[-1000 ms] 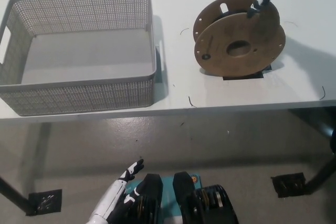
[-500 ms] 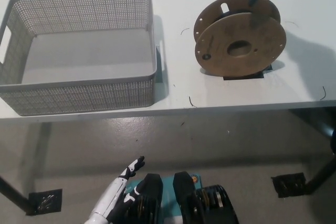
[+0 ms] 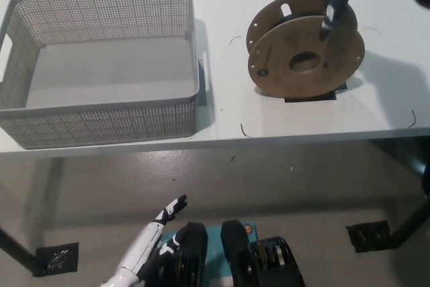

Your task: Use the right hand to pick up a 3d printing filament and place it into a container on the left side

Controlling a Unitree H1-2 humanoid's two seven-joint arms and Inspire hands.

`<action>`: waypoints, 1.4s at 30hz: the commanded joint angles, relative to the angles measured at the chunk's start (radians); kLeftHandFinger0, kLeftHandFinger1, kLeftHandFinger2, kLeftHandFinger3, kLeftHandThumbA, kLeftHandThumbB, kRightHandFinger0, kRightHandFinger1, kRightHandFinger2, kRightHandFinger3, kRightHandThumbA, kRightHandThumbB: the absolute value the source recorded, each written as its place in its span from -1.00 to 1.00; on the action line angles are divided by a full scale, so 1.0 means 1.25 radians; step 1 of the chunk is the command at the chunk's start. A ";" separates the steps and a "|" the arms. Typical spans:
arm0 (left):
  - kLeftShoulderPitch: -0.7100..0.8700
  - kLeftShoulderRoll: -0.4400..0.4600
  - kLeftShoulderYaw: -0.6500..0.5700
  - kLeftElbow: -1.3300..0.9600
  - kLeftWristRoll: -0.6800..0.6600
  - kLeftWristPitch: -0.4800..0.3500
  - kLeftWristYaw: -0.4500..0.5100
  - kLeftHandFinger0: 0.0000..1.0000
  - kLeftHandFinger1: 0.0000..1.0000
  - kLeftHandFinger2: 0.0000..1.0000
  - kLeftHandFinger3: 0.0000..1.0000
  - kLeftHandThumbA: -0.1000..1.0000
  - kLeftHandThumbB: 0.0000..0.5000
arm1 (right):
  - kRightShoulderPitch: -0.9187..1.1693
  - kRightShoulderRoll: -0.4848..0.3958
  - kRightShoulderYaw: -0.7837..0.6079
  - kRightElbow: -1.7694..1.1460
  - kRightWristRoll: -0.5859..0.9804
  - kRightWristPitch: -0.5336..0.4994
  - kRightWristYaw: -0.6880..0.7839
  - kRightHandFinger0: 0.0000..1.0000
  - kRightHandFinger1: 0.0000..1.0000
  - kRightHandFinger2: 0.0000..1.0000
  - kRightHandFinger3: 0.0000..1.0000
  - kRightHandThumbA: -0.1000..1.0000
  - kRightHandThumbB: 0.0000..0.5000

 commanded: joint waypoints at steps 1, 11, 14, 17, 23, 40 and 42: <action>-0.011 0.011 0.006 -0.027 -0.002 -0.015 -0.006 1.00 1.00 1.00 1.00 1.00 -0.15 | -0.008 0.008 -0.013 0.013 -0.027 -0.042 0.004 1.00 1.00 1.00 1.00 1.00 0.94; -0.017 0.011 0.005 -0.021 -0.003 -0.019 -0.008 1.00 1.00 1.00 1.00 1.00 -0.18 | 0.065 0.040 -0.030 0.035 -0.044 -0.059 -0.016 1.00 1.00 1.00 1.00 1.00 0.74; -0.021 0.014 0.007 -0.015 -0.002 -0.028 -0.008 1.00 1.00 1.00 1.00 1.00 -0.16 | 0.091 0.051 -0.081 0.030 -0.024 -0.003 -0.214 0.99 0.93 1.00 1.00 0.15 0.53; -0.025 0.015 0.007 -0.017 -0.003 -0.022 -0.012 1.00 1.00 1.00 1.00 1.00 -0.14 | 0.110 0.051 -0.073 0.010 -0.058 -0.073 -0.361 -0.93 -0.63 -0.12 0.44 -0.60 0.06; -0.030 0.015 0.007 -0.014 -0.001 -0.023 -0.012 1.00 1.00 1.00 1.00 1.00 -0.22 | 0.115 0.030 -0.146 0.004 -0.012 -0.099 -0.450 -0.85 0.07 0.79 0.85 -1.00 -0.40; -0.028 0.013 0.007 -0.004 -0.019 -0.029 -0.020 1.00 1.00 1.00 1.00 1.00 -0.22 | 0.136 0.000 -0.567 0.027 0.245 -0.035 -0.521 -0.82 0.12 0.94 0.87 -1.00 -0.48; -0.028 0.012 0.006 0.001 -0.016 -0.032 -0.017 1.00 1.00 1.00 1.00 1.00 -0.17 | 0.135 -0.002 -0.670 0.031 0.311 -0.014 -0.540 -1.00 -0.13 0.78 0.54 -1.00 -0.40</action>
